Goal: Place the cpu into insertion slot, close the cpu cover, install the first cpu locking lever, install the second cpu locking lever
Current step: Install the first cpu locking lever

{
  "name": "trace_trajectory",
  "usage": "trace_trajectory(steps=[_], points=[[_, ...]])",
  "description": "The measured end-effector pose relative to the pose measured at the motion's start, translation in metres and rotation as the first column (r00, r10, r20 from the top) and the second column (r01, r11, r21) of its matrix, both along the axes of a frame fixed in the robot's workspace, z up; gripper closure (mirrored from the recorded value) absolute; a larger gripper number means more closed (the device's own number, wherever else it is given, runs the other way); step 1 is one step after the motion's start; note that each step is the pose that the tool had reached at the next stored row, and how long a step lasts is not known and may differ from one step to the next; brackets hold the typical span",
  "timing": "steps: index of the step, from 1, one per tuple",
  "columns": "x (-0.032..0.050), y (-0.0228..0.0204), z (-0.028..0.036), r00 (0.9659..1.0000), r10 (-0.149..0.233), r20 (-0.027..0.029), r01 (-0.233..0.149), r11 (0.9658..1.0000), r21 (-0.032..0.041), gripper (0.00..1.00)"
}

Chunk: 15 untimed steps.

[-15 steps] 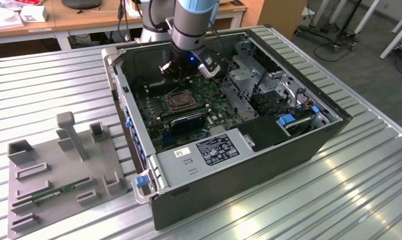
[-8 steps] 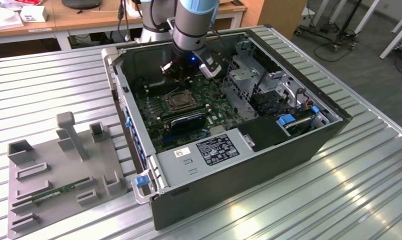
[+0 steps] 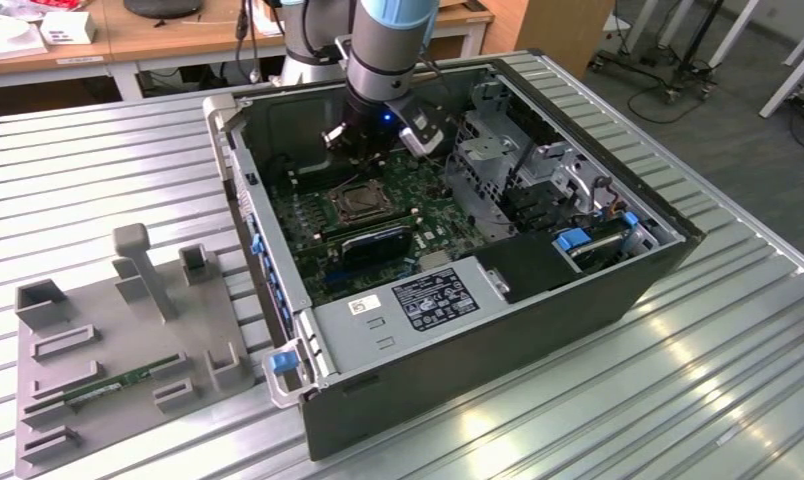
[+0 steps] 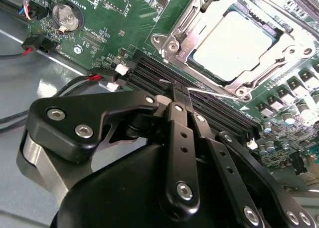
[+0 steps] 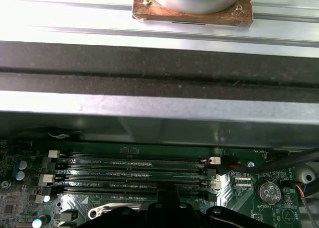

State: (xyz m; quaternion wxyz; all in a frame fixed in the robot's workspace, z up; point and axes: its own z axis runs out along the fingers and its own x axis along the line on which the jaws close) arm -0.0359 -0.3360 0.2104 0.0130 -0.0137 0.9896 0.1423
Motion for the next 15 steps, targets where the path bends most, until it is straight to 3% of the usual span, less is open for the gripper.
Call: trace_trajectory(steps=[15], points=[[0.0002, 0.0006, -0.0065, 1.0, 0.0, 0.0001, 0.0, 1.0, 0.0003, 0.89]])
